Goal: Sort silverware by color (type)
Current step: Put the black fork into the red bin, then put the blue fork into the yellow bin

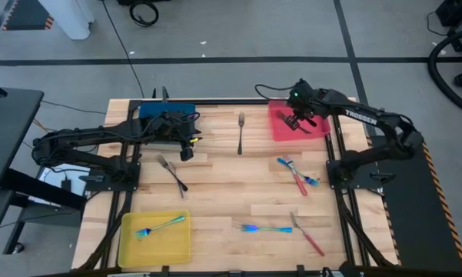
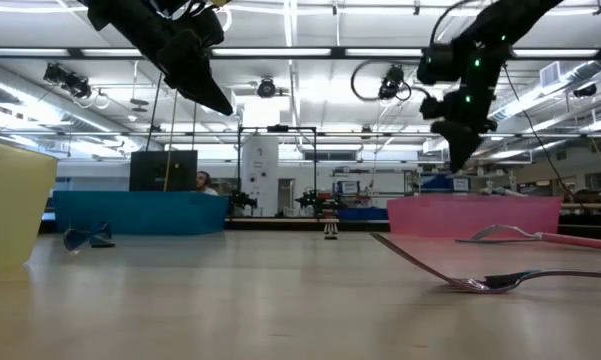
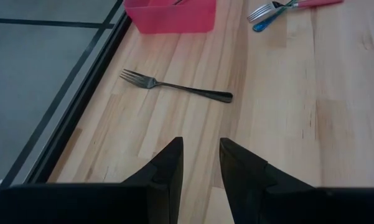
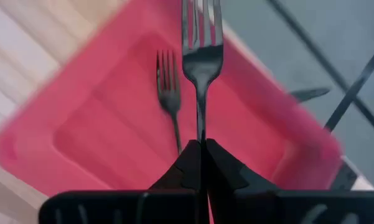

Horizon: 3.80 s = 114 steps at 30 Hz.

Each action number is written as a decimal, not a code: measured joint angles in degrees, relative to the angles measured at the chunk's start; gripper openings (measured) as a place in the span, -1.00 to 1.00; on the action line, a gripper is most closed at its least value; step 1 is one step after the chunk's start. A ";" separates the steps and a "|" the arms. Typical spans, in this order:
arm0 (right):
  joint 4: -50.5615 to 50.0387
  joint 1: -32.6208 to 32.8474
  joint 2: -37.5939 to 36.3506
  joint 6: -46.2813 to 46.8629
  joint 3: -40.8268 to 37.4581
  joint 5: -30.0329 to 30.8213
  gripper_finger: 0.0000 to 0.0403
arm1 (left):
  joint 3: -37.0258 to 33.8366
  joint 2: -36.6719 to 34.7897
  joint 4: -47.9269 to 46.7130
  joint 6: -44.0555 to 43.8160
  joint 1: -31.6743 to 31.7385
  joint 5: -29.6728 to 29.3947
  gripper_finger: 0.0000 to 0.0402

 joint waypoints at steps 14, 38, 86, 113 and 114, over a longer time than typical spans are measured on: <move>1.41 -4.15 9.93 -9.07 -0.81 -5.55 -0.93 | 0.00 0.00 0.00 0.00 -0.01 0.01 -0.48; 4.11 -2.76 6.83 -8.47 -0.86 -0.60 -0.58 | 0.00 -0.02 -9.36 -1.17 -0.58 -0.01 -0.48; 4.27 7.04 0.49 -0.88 -0.86 -0.92 -0.57 | -9.05 5.96 -27.49 -73.31 -16.12 0.62 -0.48; 3.54 7.22 0.49 -0.86 -0.86 -2.42 -0.57 | -8.76 19.62 -19.93 -71.36 -16.01 1.43 -0.48; 3.54 7.22 0.49 -0.86 -0.86 -2.42 -0.57 | -8.76 19.89 -19.95 -71.36 -16.01 1.42 -0.48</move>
